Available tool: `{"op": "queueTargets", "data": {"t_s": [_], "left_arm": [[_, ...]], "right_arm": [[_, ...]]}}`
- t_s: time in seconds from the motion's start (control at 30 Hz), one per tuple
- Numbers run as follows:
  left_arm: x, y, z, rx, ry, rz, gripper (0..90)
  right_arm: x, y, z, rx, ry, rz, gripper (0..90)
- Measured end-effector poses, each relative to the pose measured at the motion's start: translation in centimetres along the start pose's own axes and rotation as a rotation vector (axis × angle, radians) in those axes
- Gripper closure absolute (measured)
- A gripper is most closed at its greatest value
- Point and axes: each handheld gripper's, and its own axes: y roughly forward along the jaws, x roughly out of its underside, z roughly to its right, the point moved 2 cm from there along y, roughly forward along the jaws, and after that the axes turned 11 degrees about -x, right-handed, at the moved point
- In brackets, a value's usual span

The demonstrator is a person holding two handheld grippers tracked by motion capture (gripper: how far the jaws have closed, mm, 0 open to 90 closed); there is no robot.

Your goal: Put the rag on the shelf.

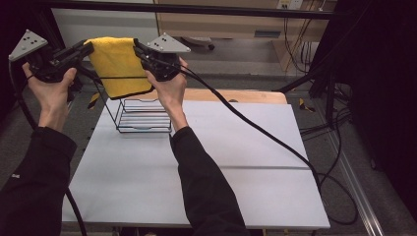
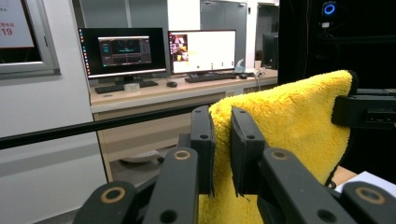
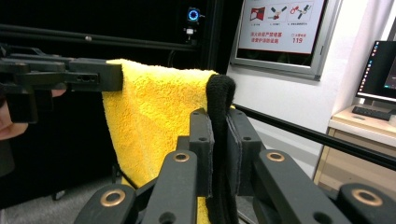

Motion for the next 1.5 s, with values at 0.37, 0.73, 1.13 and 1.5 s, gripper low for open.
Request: {"op": "queueTargets", "data": {"t_s": [0.37,0.73,1.13,1.5], "left_arm": [[1.0,-1.0,0.7,0.007,0.031,0.003,80.4],[1.7,-1.5,1.4,0.029,0.058,-0.008,80.2],[2.4,-2.3,1.7,0.036,0.078,-0.023,80.0],[3.5,-3.4,2.0,0.047,0.103,-0.060,80.0]], "right_arm": [[0.7,-0.4,-0.5,0.011,-0.023,-0.033,82.2],[1.5,-1.4,-0.5,0.006,-0.027,-0.039,82.0],[2.1,-1.8,-1.2,0.000,-0.049,-0.065,81.9],[2.5,-2.2,-1.9,-0.017,-0.091,-0.108,81.7]]}}
